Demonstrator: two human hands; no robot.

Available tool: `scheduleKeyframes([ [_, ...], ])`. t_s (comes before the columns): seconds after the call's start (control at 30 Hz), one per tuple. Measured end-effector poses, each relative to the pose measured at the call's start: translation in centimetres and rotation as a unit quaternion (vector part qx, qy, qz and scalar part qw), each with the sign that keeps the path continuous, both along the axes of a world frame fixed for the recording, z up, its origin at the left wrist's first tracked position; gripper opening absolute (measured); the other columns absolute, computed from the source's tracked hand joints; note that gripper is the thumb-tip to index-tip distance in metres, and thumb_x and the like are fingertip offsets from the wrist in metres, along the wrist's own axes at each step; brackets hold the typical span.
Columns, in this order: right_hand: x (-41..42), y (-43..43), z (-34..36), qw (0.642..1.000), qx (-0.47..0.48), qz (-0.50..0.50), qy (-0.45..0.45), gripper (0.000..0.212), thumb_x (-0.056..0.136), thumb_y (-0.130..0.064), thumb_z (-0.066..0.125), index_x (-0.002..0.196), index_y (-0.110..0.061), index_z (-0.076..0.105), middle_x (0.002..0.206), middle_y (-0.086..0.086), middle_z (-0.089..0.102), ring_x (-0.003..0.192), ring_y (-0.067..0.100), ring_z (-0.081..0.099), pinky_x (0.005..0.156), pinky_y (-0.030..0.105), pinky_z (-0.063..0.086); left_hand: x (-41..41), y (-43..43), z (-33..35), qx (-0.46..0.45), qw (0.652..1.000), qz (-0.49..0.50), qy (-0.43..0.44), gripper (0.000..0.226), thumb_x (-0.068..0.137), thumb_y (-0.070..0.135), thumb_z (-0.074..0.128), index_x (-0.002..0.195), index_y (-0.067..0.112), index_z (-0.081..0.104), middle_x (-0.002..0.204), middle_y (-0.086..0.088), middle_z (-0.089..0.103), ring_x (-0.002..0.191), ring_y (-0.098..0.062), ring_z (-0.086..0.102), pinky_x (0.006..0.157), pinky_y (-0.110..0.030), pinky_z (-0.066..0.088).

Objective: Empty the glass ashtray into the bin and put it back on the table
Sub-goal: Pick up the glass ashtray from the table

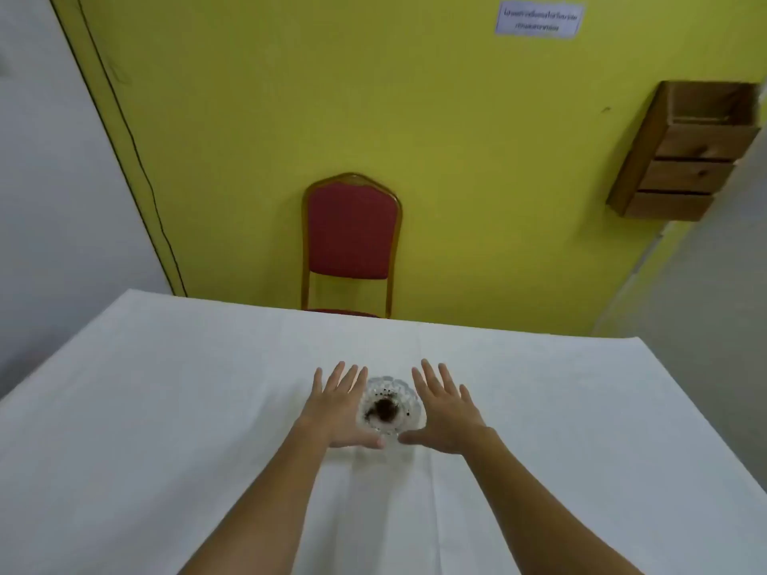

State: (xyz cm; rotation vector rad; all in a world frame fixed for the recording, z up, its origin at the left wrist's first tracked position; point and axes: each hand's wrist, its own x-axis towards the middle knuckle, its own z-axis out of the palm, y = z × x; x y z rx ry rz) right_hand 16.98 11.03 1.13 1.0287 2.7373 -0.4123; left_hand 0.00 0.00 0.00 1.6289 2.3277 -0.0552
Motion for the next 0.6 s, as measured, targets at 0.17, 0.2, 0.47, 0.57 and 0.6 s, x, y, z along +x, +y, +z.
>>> scheduleKeyframes([
  [0.17, -0.6, 0.5, -1.8, 1.0, 0.002, -0.001, -0.031, 0.115, 0.075, -0.069, 0.058, 0.151, -0.02, -0.011, 0.16, -0.001, -0.021, 0.147, 0.025, -0.02, 0.119, 0.051, 0.001, -0.8, 0.8, -1.8, -0.016, 1.0, -0.018, 0.013, 0.129, 0.064, 0.083, 0.054, 0.153, 0.012, -0.007, 0.164, -0.002, -0.007, 0.149, -0.024, -0.015, 0.117, -0.053, -0.013],
  [0.2, -0.7, 0.6, -2.1, 0.999, 0.003, 0.0, -0.035, 0.114, 0.075, -0.069, 0.058, 0.152, -0.019, -0.011, 0.161, -0.001, -0.019, 0.147, 0.025, -0.019, 0.119, 0.051, 0.001, -0.9, 0.9, -2.1, -0.019, 0.999, -0.024, 0.014, 0.13, 0.063, 0.083, 0.054, 0.153, 0.012, -0.007, 0.164, -0.002, -0.006, 0.149, -0.024, -0.014, 0.117, -0.053, -0.013],
  [0.47, -1.1, 1.8, -3.7, 0.999, -0.005, 0.013, -0.039, 0.116, 0.071, -0.077, 0.053, 0.152, -0.019, -0.006, 0.163, -0.005, -0.003, 0.149, 0.02, -0.015, 0.12, 0.05, -0.007, -1.4, 1.5, -3.8, 0.016, 0.999, -0.041, 0.009, 0.131, 0.062, 0.083, 0.056, 0.153, 0.012, -0.005, 0.164, 0.0, 0.005, 0.15, -0.02, -0.009, 0.118, -0.052, -0.015],
  [0.57, -1.1, 1.7, -3.8, 0.999, -0.005, 0.02, -0.03, 0.114, 0.071, -0.076, 0.053, 0.153, -0.02, -0.003, 0.163, -0.005, 0.005, 0.149, 0.019, -0.011, 0.12, 0.049, -0.009, -1.4, 1.6, -4.3, 0.043, 0.998, -0.039, 0.009, 0.131, 0.059, 0.084, 0.056, 0.154, 0.013, -0.001, 0.162, 0.001, 0.012, 0.15, -0.018, -0.004, 0.118, -0.051, -0.014],
  [0.6, -1.1, 1.7, -3.9, 0.999, -0.004, 0.021, -0.025, 0.113, 0.072, -0.074, 0.054, 0.153, -0.019, -0.003, 0.163, -0.005, 0.008, 0.149, 0.018, -0.009, 0.12, 0.05, -0.009, -1.5, 1.6, -4.5, 0.049, 0.998, -0.039, 0.007, 0.132, 0.058, 0.085, 0.056, 0.154, 0.013, 0.001, 0.162, 0.001, 0.014, 0.15, -0.018, -0.001, 0.118, -0.051, -0.014],
])
